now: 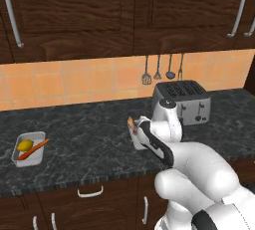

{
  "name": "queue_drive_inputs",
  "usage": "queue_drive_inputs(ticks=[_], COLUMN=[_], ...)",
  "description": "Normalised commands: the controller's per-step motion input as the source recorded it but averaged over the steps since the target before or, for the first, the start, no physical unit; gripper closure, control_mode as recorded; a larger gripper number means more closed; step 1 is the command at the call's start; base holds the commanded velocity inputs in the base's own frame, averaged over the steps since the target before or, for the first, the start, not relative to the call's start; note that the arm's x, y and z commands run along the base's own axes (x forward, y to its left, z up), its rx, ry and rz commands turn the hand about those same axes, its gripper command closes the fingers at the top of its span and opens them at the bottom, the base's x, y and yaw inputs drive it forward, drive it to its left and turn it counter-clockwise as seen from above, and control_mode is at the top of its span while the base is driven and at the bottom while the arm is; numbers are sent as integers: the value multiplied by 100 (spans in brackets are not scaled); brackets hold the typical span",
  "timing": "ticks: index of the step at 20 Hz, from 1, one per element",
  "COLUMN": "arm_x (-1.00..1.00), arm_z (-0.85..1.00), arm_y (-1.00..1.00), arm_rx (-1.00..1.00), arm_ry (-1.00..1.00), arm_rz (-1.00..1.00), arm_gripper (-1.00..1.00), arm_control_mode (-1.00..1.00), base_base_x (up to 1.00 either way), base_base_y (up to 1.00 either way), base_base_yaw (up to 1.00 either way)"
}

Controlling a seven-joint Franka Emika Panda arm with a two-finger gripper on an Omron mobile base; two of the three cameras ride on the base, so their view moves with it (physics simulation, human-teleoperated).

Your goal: Take the meat container that has the steak and place it on the second highest rack of the freezer. Then take the vegetable container that has the lemon and carrot and place it on the highest rack of the freezer.

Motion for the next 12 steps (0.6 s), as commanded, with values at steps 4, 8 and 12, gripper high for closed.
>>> queue_drive_inputs(ticks=[4,8,12], arm_x=[44,40,12], arm_z=[-21,-21,-35], arm_y=[0,0,0], arm_rx=[3,2,0], arm_ry=[12,12,2], arm_rz=[-6,-2,-1], arm_gripper=[-100,-100,-100], arm_control_mode=[-100,-100,-100], base_base_x=[0,0,0], base_base_y=[0,0,0], base_base_yaw=[0,0,0])
